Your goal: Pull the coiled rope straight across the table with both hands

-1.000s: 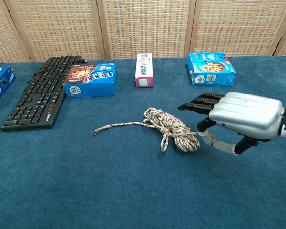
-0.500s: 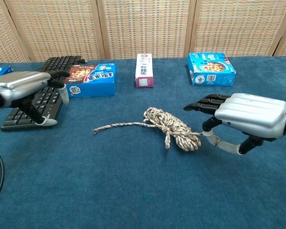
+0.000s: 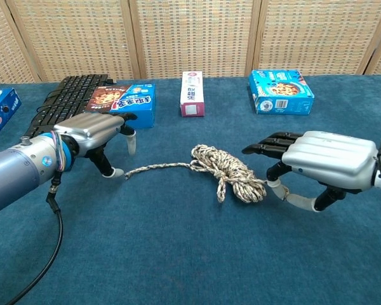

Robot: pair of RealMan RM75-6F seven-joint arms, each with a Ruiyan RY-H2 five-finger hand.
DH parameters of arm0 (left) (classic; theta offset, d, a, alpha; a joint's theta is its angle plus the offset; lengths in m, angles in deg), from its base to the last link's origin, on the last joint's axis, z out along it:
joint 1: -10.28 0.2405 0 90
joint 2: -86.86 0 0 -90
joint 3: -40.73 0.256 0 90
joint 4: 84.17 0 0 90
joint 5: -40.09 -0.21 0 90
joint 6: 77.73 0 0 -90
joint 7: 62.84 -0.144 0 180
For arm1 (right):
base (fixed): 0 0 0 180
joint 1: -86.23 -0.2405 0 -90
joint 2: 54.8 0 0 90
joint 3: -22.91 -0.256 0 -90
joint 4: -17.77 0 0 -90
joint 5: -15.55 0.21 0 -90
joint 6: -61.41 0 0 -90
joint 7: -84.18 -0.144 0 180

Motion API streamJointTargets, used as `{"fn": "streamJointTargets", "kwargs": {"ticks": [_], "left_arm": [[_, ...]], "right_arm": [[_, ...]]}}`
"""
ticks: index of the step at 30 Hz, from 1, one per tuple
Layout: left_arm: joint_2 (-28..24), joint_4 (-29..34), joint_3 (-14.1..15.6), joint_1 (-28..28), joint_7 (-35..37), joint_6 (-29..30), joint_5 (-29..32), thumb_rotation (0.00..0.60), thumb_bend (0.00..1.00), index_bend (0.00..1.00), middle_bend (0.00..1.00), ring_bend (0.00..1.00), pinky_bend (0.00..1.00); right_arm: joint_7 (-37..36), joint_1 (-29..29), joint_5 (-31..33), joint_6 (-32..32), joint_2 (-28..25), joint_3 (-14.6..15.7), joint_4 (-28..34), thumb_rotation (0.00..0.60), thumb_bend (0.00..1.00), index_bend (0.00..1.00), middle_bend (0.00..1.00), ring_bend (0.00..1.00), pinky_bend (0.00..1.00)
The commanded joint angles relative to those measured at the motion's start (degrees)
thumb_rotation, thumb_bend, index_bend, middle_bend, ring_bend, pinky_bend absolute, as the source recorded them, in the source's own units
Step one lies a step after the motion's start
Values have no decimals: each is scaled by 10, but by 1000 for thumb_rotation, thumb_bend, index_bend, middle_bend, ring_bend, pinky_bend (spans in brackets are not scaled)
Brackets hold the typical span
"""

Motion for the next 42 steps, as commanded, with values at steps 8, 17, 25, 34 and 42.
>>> {"fn": "streamJointTargets", "kwargs": {"ticks": [8, 17, 25, 34, 42], "left_arm": [[9, -14, 7, -16, 2, -8, 22, 600, 307, 424, 0, 0, 0], [17, -22, 13, -24, 13, -16, 36, 600, 307, 424, 0, 0, 0], [15, -13, 12, -30, 17, -14, 48, 600, 307, 424, 0, 0, 0], [25, -21, 11, -45, 7, -17, 75, 600, 307, 433, 0, 0, 0], [31, -28, 4, -57, -8, -14, 105, 600, 309, 437, 0, 0, 0]], "right_arm": [[-5, -2, 0, -2, 8, -1, -10, 600, 585, 624, 16, 0, 0], [-3, -3, 0, -3, 9, -1, -11, 600, 586, 624, 16, 0, 0], [-5, -3, 0, -4, 10, -1, -14, 600, 586, 625, 17, 0, 0], [-4, -3, 0, -4, 8, -1, -12, 600, 586, 625, 17, 0, 0], [-7, -2, 2, -4, 7, -1, -14, 600, 586, 625, 17, 0, 0]]}}
